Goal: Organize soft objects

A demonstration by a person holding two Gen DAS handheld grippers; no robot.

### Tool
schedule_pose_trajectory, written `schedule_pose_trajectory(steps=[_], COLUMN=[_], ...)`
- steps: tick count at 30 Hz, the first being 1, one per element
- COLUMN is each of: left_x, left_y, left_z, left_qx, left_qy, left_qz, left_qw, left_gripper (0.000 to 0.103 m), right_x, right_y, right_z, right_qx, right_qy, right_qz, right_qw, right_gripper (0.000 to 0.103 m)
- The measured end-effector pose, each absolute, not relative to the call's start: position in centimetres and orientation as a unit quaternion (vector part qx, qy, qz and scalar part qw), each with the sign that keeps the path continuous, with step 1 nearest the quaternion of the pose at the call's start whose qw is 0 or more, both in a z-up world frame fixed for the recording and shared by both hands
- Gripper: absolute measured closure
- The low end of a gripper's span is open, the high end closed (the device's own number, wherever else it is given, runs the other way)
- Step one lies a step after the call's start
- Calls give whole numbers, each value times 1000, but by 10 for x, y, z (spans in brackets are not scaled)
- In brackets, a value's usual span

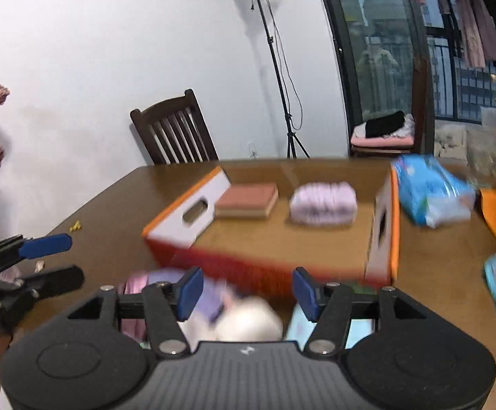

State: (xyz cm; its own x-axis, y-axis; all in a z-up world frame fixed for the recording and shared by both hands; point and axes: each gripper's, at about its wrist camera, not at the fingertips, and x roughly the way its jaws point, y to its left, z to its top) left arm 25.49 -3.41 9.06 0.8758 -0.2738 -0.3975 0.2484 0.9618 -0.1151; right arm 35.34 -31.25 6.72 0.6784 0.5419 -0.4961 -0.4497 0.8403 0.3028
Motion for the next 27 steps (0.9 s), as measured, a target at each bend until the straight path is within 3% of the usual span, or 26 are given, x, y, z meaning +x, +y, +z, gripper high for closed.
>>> schedule_pose_trajectory(steps=[13, 15, 19, 23, 26, 27], left_x=[257, 262, 284, 306, 316, 318], left_y=[-43, -45, -42, -39, -42, -45], left_z=[56, 51, 46, 37, 31, 29], left_qx=[-62, -56, -80, -116, -130, -134], left_qy=[248, 250, 261, 285, 301, 307], left_qz=[-147, -150, -161, -184, -213, -213], left_qw=[955, 955, 948, 933, 920, 918], left_gripper=[12, 12, 12, 13, 34, 36], right_x=[354, 361, 366, 364, 359, 358], right_y=[-325, -323, -315, -312, -312, -313], right_z=[13, 7, 3, 1, -7, -9], right_qx=[127, 146, 162, 177, 191, 200], right_qy=[321, 323, 326, 340, 344, 344], right_qz=[235, 241, 258, 268, 275, 277], right_qw=[909, 904, 895, 884, 877, 875], right_gripper=[45, 39, 37, 41, 46, 48])
